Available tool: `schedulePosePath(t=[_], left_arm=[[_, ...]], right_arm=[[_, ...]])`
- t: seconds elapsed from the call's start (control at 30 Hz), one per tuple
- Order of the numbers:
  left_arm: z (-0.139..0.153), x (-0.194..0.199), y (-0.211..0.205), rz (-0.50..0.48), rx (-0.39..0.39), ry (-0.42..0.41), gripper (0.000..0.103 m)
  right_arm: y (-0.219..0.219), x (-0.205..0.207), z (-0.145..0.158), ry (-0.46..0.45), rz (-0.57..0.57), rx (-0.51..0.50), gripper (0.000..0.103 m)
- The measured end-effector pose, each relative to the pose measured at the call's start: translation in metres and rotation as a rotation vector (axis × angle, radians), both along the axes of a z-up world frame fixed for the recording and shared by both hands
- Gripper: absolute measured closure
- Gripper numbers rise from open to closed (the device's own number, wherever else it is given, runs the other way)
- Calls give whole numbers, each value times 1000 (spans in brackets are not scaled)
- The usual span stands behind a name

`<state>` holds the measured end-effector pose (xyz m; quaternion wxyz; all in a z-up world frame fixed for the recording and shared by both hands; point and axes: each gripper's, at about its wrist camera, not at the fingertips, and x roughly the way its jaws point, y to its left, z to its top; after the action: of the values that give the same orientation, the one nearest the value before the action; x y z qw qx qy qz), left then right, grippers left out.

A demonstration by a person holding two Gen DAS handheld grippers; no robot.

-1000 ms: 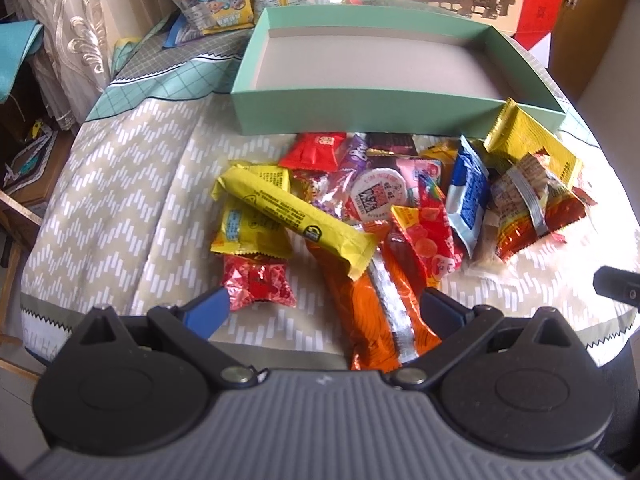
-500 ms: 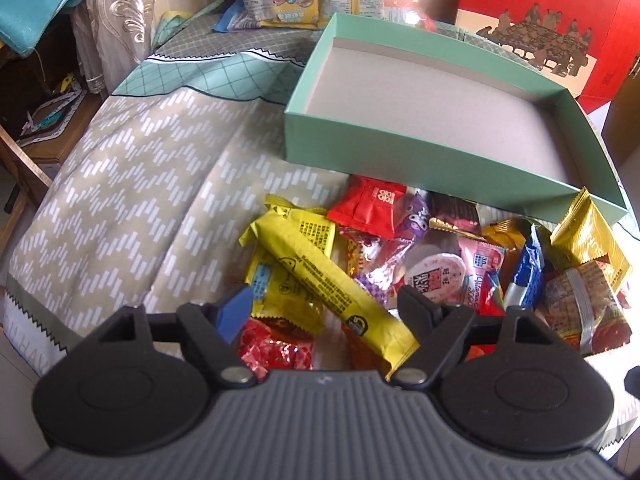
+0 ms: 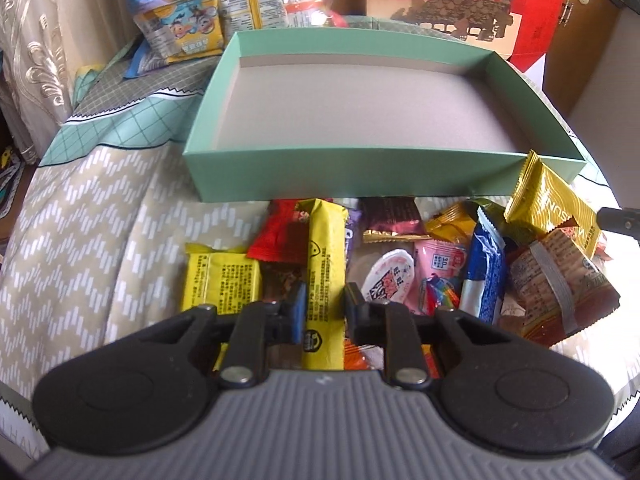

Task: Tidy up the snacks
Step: 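Grasp the long yellow bar with left tool while right tool grasps yellow WINSUN pack, then carry both snacks into the green tray and open both tools to release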

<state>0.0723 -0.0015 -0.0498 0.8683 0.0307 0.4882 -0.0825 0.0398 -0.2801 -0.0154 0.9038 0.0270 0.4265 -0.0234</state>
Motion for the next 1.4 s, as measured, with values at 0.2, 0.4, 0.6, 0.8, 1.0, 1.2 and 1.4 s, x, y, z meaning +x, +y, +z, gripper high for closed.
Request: schedulePosePath(t=[0.2, 0.4, 0.6, 0.8, 1.0, 1.2, 1.4], left_arm=[[-2, 4, 17, 27, -7, 22, 77], [-3, 8, 32, 54, -14, 36, 70], [-4, 8, 36, 49, -15, 35, 63], [-5, 7, 33, 45, -18, 36, 57], [-5, 8, 30, 30, -12, 37, 52], [-5, 11, 31, 28, -19, 32, 81], [-7, 12, 35, 13, -33, 28, 81]], right_arm=[[28, 18, -12, 105, 134, -36, 54], [53, 22, -22, 150, 184, -46, 54], [54, 34, -12, 121, 246, -99, 37], [63, 51, -17, 119, 408, -188, 35], [78, 62, -21, 118, 532, -223, 35], [82, 71, -25, 178, 519, -147, 35], [77, 56, -28, 252, 413, 3, 34]])
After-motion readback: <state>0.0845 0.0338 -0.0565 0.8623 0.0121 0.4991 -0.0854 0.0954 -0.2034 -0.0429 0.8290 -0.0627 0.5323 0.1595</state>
